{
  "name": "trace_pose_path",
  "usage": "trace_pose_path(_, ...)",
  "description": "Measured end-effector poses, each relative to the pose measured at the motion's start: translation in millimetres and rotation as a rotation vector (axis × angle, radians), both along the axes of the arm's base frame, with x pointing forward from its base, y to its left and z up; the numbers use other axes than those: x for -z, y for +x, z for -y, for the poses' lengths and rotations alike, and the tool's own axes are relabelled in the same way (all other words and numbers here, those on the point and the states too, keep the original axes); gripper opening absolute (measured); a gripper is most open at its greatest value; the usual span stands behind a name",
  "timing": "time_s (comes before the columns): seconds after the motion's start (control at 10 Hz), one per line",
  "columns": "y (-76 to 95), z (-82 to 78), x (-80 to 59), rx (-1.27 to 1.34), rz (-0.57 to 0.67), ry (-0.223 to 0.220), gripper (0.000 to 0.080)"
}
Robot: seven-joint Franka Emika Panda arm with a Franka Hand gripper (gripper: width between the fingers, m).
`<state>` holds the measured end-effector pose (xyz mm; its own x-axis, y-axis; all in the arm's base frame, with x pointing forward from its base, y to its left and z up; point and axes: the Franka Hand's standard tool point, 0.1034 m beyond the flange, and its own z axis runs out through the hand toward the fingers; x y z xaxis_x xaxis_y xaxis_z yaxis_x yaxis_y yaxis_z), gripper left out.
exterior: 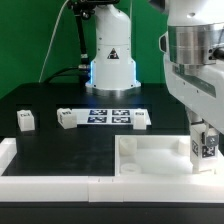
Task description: Assemble one leg
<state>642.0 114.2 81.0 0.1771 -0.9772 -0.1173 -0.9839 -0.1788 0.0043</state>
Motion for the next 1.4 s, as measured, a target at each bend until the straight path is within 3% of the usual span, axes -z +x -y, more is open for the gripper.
trace_pose_path(0.1,0.1,-0.2,0.0,-0.066,0.008,0.002,0.0293)
trace_pose_path(0.2,0.3,-0.2,-0.6,-0.149,0.019,0.003,0.0522)
trace_pose_path(0.3,0.4,0.3,-0.5,-0.289,0.035,0.007,0.0522)
trace_pose_path(0.4,0.3,0.4,-0.3,-0.423,0.05,0.01,0.0622)
trace_pose_path(0.9,-1.1,0.1,-0.1,-1.078,0.111,0.019,0.0649)
trace_pose_path(1.2,-0.8,-1.7,-0.6,-1.355,0.146,0.026,0.0649)
trace_pose_path(1.4,-0.7,-0.9,-0.4,-1.404,0.151,0.027,0.0649)
